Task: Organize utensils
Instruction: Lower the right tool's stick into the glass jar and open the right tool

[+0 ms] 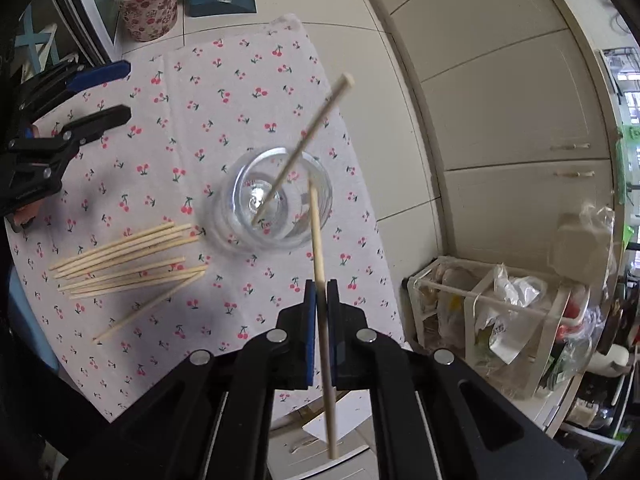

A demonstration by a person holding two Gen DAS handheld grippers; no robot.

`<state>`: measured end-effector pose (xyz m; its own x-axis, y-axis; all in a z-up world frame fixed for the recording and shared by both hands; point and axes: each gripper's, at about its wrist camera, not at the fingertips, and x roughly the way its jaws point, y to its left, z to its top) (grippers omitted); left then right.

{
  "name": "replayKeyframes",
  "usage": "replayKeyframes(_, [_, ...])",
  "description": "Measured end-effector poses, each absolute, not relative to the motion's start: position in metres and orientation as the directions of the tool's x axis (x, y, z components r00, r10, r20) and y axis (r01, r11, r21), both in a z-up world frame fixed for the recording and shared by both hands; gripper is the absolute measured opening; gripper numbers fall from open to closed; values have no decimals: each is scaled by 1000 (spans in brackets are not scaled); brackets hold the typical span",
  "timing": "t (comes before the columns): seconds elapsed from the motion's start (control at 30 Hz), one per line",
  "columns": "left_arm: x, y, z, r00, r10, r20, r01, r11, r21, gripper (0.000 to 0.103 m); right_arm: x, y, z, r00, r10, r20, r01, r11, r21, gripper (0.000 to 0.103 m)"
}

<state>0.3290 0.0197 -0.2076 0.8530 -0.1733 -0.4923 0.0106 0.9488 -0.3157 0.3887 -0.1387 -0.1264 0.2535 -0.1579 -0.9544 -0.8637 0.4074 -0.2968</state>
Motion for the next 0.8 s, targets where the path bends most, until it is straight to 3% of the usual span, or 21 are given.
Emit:
replayKeyframes(0.3, [327,27,-217,839,-156,-521,-16,951,-310,56,386,-166,-121,179,53,-982,-804,584,-115,6])
replayKeyframes(0.7, [324,24,-221,829,-157,-537,-19,951,-308,57,352,-217,-96,252,249,-935,-701,713,2,6])
replayKeyframes(0.8, [324,25,-223,825,-155,-543,-24,951,-309,57,329,-247,-97,295,336,-895,-626,776,85,5])
